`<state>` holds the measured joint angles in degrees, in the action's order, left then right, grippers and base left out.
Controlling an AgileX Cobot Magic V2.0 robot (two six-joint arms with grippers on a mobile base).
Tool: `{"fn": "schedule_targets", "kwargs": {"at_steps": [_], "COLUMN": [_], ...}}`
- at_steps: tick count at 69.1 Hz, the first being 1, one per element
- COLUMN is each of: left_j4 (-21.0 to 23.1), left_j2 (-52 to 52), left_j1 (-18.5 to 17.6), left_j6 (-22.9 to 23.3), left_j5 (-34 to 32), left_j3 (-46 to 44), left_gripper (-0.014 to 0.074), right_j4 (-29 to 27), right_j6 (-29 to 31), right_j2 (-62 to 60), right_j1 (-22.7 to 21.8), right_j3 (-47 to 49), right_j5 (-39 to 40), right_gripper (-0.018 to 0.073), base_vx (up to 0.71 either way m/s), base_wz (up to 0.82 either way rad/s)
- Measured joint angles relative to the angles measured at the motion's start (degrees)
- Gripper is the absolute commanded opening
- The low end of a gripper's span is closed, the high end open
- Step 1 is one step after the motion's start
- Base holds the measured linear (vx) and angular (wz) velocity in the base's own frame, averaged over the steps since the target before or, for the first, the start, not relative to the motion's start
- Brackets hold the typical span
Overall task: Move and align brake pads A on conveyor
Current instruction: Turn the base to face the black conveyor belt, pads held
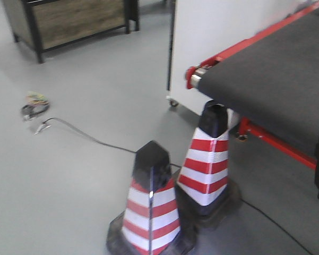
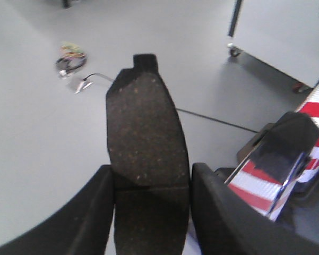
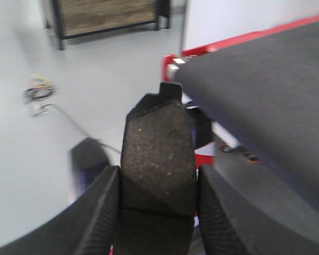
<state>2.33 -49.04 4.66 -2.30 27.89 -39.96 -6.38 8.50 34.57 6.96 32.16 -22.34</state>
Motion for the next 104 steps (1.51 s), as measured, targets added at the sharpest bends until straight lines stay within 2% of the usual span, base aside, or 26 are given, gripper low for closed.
{"fn": "schedule_targets", "kwargs": {"at_steps": [55,104], "left_j4": [0.0,0.11], "left_j2": [0.0,-0.05], "left_j1": [0.0,0.0], "left_j6": [0.0,0.0], "left_j5": [0.0,0.0], "left_j3": [0.0,0.0], "left_gripper": [0.0114,0.0114], "right_j4": [0.0,0.0], "right_j6": [0.0,0.0], "right_j2": [0.0,0.0], "right_j1": [0.05,0.41], "right_j3": [0.0,0.0], "right_j5": [0.0,0.0], "right_gripper": [0.0185,0.0185], "base_vx": [0.24,0.2], "base_wz": [-0.71,-0.46]}}
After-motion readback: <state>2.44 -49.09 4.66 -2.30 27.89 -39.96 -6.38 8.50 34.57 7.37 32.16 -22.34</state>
